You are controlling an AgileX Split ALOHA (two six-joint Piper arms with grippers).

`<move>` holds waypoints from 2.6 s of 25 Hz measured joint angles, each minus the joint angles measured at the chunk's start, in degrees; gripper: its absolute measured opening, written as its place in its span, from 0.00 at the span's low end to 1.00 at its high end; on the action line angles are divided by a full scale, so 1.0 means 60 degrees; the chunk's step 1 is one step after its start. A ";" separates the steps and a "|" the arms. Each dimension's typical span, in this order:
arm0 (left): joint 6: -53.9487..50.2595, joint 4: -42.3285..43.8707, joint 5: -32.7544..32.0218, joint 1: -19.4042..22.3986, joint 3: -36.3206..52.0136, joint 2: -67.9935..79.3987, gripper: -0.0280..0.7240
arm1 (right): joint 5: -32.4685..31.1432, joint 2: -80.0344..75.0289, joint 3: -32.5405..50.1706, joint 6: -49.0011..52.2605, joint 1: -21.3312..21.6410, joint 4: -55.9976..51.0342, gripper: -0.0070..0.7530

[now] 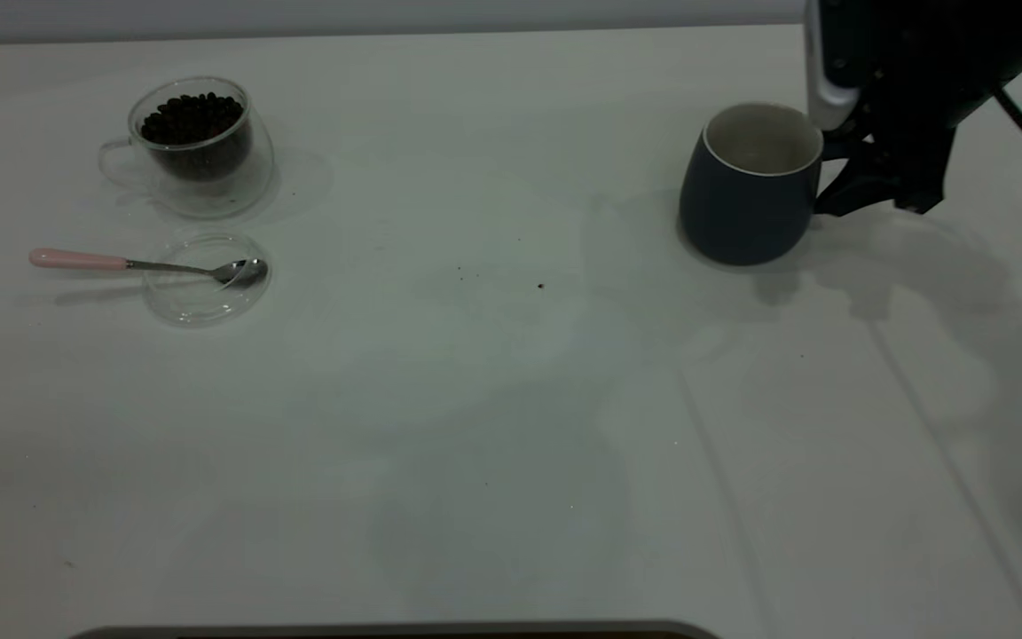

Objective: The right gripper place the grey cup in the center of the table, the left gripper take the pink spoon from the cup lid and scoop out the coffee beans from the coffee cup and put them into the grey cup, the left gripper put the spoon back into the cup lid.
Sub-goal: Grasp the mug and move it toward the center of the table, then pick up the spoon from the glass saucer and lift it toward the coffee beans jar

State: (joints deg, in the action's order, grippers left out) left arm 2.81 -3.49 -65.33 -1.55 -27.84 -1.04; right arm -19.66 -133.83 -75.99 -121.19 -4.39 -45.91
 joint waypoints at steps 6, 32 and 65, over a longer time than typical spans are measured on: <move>0.0000 0.0000 0.0000 0.0000 0.0000 0.0000 0.59 | 0.0044 -0.0308 -0.0464 0.0002 -0.0886 -0.1088 0.74; 0.0019 -0.0006 0.0000 0.0000 0.0000 0.0000 0.59 | -0.1148 0.2977 0.1688 0.7629 -0.2311 -0.1298 0.69; -0.0004 -0.0006 0.0000 0.0000 0.0000 0.0000 0.59 | -0.7315 2.0433 0.8175 2.0345 0.0553 0.8301 0.68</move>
State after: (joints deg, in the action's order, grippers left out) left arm 2.78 -3.53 -65.33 -1.55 -27.84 -1.04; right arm -63.55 -11.23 -26.94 0.88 -1.07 3.90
